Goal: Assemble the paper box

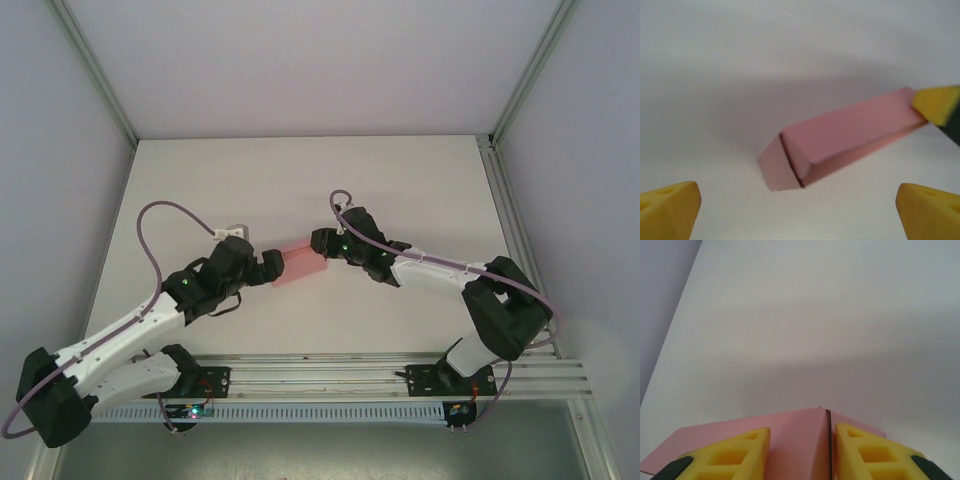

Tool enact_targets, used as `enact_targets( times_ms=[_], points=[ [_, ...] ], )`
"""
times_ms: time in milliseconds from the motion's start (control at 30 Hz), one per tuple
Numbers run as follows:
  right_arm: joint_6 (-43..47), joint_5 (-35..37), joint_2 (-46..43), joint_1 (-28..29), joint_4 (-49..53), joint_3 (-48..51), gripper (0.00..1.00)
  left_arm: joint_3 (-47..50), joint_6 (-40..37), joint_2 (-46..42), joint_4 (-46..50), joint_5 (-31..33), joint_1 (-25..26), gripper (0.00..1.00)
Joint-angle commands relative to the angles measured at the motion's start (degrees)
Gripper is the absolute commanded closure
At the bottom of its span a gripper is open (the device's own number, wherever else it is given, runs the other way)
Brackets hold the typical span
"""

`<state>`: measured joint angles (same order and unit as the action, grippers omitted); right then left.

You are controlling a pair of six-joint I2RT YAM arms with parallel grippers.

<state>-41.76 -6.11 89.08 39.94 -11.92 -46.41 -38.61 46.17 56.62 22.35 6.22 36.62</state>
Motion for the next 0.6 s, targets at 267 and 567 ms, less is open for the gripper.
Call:
enact_targets(
  times_ms=[267,567],
  points=[
    [-0.3,1.0,3.4,0.1,17.1,6.3,0.72,8.6,12.9,7.8,-21.3,-17.3,-6.4,0.03],
    [-0.1,-0.3,5.7,-0.7,17.5,6.0,0.76,12.4,13.5,-2.1,-26.1,-17.9,-8.9,0.00]
  ],
)
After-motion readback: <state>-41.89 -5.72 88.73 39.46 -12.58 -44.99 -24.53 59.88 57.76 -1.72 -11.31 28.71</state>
